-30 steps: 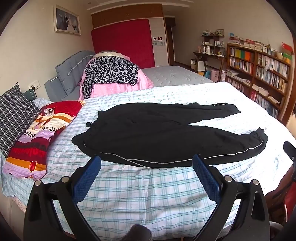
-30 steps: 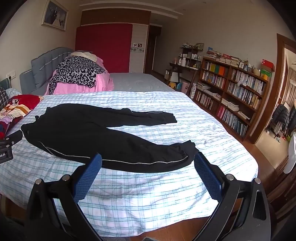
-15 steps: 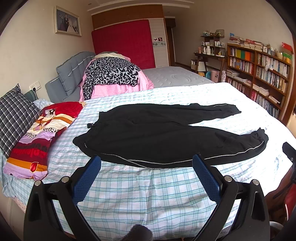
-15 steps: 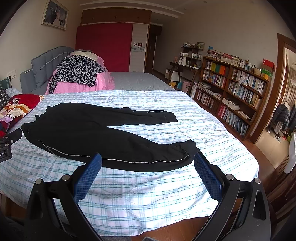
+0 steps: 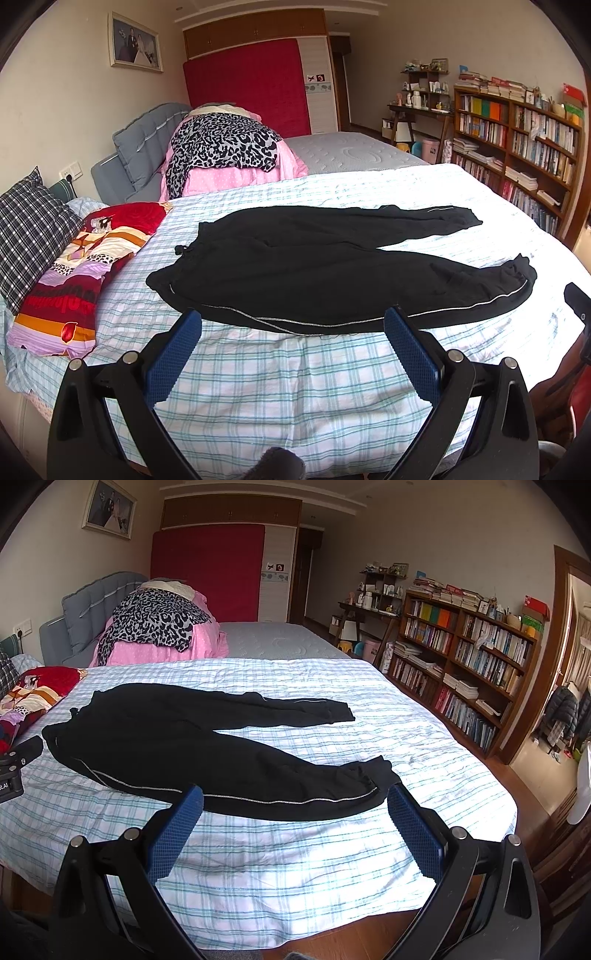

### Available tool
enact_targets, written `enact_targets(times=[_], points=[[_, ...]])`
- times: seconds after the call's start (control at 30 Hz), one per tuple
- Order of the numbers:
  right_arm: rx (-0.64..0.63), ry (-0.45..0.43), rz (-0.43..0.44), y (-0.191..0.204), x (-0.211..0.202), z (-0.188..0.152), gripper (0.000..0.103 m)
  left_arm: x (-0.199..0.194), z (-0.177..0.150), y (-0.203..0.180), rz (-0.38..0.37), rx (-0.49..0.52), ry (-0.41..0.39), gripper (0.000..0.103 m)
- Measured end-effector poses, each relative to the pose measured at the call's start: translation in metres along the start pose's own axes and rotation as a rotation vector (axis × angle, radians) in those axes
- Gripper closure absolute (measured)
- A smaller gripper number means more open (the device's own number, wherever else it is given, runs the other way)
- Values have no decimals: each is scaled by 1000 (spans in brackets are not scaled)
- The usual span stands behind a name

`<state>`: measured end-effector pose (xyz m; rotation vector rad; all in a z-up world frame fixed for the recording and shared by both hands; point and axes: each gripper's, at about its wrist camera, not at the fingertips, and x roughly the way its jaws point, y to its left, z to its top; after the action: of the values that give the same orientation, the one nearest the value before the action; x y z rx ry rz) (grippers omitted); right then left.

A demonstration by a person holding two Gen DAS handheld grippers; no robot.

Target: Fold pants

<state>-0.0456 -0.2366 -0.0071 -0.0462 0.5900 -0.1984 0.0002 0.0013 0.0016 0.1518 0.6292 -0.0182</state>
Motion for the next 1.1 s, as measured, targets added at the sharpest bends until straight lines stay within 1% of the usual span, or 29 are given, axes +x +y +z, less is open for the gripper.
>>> enact_targets(times=[0.9, 1.1], points=[[1, 33, -28, -9, 8, 1, 2, 8, -3, -1, 6, 3, 18, 5], [2, 75, -32, -12, 23, -3, 2, 22, -5, 3, 14, -7, 46, 5]])
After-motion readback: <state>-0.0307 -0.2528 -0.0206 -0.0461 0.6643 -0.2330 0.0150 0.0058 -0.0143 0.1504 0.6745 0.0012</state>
